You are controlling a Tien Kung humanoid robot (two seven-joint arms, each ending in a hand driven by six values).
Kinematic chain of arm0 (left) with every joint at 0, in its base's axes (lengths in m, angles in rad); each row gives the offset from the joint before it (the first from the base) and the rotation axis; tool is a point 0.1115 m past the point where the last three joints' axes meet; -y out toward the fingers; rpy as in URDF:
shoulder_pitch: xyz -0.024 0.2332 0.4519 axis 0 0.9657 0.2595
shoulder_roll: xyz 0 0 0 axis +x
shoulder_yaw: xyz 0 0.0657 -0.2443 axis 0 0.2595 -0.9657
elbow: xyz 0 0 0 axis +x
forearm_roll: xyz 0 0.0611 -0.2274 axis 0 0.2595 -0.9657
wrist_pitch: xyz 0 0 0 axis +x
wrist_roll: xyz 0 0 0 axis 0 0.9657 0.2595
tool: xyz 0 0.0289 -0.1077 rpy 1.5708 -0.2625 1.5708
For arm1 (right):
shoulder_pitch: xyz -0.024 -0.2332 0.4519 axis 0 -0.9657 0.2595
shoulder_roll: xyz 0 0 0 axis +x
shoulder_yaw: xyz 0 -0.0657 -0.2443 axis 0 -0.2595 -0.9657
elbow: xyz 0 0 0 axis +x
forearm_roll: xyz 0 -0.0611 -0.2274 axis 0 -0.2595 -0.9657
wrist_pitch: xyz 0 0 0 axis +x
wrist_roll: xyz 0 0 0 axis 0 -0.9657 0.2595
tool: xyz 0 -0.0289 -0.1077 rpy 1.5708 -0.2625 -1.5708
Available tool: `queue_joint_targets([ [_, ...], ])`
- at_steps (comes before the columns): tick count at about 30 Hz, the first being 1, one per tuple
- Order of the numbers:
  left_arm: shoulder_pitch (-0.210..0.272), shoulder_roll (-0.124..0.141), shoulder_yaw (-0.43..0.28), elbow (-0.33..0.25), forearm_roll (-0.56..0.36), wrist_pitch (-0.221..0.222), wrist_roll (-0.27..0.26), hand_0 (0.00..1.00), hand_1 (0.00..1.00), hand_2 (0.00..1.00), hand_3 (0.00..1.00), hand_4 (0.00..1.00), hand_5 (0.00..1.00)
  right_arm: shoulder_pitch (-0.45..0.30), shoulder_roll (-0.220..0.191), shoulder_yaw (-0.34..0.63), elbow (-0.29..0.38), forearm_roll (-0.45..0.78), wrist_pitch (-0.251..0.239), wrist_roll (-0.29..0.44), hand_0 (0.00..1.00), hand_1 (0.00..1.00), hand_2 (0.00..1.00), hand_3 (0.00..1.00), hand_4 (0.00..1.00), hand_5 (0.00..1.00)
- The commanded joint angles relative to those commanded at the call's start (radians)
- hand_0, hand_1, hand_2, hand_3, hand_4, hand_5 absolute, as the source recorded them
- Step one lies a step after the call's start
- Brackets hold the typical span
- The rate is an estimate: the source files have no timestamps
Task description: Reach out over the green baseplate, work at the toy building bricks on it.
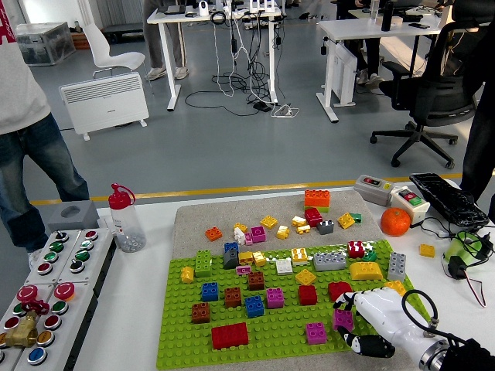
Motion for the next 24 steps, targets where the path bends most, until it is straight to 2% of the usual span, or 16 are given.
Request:
queue_joint_targets([
  [11, 0.005, 0.000, 0.003, 0.000, 0.002, 0.000, 0.005, 0.668, 0.612, 0.565, 0.464, 0.242, 0.998, 0.028, -0.006, -0.038, -0.014, -0.018, 0.033, -0.016, 0.500, 0.559, 0.565, 0.592, 0.420, 0.124],
  [24, 0.008, 0.000, 0.001, 0.000, 0.002, -0.001, 0.005, 0.668, 0.613, 0.567, 0.466, 0.241, 0.998, 0.047, -0.001, -0.056, -0.014, -0.033, 0.043, -0.020, 0.497, 0.563, 0.564, 0.589, 0.422, 0.126],
])
